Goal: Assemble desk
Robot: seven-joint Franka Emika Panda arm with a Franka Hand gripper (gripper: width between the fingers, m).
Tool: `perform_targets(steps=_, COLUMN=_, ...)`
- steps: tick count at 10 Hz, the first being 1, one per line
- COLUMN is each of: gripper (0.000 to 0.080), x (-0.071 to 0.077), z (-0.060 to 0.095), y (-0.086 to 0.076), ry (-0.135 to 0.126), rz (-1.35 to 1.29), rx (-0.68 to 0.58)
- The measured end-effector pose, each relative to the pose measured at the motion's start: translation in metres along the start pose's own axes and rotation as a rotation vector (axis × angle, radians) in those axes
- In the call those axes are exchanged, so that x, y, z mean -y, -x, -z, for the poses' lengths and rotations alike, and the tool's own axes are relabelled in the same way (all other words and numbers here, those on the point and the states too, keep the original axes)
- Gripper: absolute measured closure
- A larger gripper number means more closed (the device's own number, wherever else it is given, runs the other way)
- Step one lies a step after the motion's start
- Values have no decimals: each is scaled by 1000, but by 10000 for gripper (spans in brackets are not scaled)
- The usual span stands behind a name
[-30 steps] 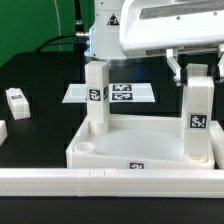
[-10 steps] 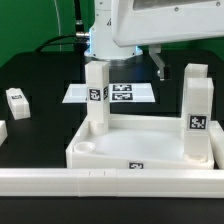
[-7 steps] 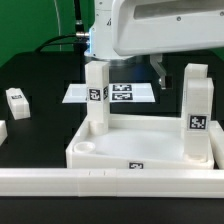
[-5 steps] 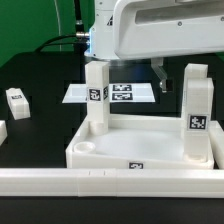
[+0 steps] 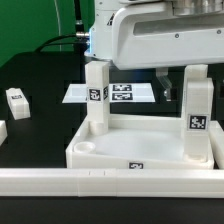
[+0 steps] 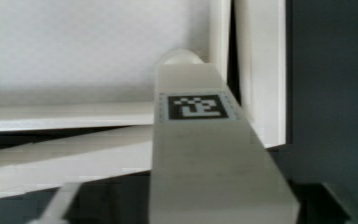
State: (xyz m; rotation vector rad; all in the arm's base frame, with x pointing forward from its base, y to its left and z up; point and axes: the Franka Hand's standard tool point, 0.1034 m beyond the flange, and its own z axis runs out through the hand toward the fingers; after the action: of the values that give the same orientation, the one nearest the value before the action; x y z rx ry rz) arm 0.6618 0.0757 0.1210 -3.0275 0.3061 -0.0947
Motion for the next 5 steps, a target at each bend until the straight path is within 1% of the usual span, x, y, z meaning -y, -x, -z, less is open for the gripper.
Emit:
perform_targets(steps=1, gripper=505, x=0, z=0, y=0, ry=0, rz=0, rx=0)
perform_targets(steps=5, gripper=512, x=-1, z=0, y=0, ry=0, rz=-76, rx=0)
